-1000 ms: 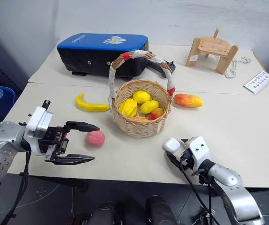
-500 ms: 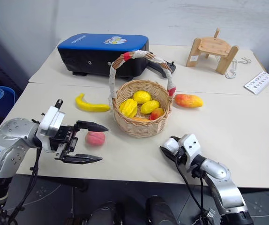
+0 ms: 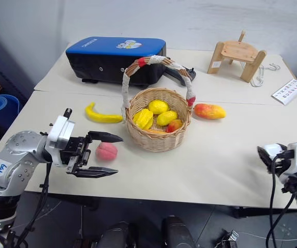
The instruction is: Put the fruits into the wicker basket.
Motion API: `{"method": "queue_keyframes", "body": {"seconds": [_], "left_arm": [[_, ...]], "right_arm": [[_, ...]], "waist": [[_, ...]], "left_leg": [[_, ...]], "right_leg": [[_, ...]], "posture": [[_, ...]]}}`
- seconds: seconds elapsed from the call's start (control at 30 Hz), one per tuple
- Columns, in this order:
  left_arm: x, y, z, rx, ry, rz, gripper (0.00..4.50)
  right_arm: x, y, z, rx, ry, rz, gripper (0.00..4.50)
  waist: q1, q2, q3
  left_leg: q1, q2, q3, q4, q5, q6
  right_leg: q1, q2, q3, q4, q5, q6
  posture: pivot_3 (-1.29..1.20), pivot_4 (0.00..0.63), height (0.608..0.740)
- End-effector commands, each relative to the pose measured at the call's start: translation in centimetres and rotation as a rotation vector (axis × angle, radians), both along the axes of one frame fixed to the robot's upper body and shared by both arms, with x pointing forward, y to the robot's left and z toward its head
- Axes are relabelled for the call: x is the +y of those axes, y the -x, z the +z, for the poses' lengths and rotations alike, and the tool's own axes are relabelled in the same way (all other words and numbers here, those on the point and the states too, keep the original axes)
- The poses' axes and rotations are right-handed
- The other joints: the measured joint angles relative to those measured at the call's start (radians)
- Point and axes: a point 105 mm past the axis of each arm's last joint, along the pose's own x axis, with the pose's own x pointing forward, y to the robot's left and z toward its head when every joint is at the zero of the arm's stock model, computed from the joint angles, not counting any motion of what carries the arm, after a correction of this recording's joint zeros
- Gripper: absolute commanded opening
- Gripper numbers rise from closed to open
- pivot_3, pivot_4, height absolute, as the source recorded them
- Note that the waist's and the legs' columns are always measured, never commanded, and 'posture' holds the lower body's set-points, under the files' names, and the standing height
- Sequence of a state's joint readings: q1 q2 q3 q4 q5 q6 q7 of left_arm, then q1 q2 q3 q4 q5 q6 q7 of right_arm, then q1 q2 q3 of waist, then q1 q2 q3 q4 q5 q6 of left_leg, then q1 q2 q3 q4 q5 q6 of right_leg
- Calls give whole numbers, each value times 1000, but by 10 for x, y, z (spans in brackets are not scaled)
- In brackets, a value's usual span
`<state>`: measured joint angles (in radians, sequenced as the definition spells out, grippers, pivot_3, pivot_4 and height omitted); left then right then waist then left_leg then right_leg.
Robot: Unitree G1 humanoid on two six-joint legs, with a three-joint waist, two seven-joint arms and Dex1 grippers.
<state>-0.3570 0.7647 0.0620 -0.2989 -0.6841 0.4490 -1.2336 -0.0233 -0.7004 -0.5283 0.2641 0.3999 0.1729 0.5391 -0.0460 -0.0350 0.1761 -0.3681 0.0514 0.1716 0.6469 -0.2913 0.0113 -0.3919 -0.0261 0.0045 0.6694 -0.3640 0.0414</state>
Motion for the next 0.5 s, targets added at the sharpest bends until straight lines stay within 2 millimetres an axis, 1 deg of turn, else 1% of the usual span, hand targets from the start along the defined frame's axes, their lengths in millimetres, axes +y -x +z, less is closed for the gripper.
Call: {"method": "queue_keyframes", "body": {"seconds": [0.03, 0.07, 0.13, 0.17, 0.23, 0.33, 0.4, 0.47, 0.5], "left_arm": [[2, -5, 13, -54, 18, 7, 4500], [2, -6, 15, -59, 21, 11, 4500], [3, -9, 18, -67, 30, 23, 4500], [3, -10, 18, -69, 33, 26, 4500], [6, -10, 16, -59, 41, 41, 4500], [12, -12, 12, -50, 43, 75, 4500], [20, -17, 10, -53, 40, 121, 4500], [31, -24, 9, -61, 20, 176, 4500], [41, -30, 11, -63, 24, 224, 4500]], "right_arm": [[-21, -5, -6, 17, 57, -63, 2831], [-24, -6, -8, 12, 45, -81, 2831], [-30, -5, -9, -18, -8, -108, 3556], [-32, -4, -9, -28, -22, -120, 3831], [-33, 3, -2, -58, 2, -102, 4490], [-26, 10, 22, -172, 43, -39, 4490], [-21, 16, 39, -235, 56, -8, 4490], [-11, 21, 53, -259, 69, 42, 4490], [2, 23, 59, -274, 55, 92, 4490]], "waist": [[-4, 1, 1], [-6, 2, 1], [-8, 6, 2], [-8, 7, 3], [-8, 9, 3], [-8, 12, 3], [-11, 12, 4], [-13, 13, 4], [-12, 13, 4]], "left_leg": [[0, 0, 0, 0, 0, 0], [0, 0, 0, 0, 0, 0], [0, 0, 0, 0, 0, 0], [0, 0, 0, 0, 0, 0], [0, 0, 0, 0, 0, 0], [0, 0, 0, 0, 0, 0], [0, 0, 0, 0, 0, 0], [0, 0, 0, 1, 0, 0], [0, 0, 0, 0, 0, 0]], "right_leg": [[0, 0, 0, 0, 0, 0], [0, 0, 0, 0, 0, 0], [0, 0, 1, 0, 0, 0], [0, 0, 1, 0, 0, 0], [0, 0, 1, 0, 0, 0], [0, 0, 1, 0, -1, 1], [0, 0, 1, 0, -1, 2], [0, 0, 2, 1, -1, 2], [0, 0, 2, 1, -1, 2]], "posture": [[0, 150, 740], [0, 150, 740], [0, 150, 740], [0, 150, 740], [0, 150, 740], [0, 150, 740], [0, 150, 740], [0, 150, 740], [0, 150, 740]]}}
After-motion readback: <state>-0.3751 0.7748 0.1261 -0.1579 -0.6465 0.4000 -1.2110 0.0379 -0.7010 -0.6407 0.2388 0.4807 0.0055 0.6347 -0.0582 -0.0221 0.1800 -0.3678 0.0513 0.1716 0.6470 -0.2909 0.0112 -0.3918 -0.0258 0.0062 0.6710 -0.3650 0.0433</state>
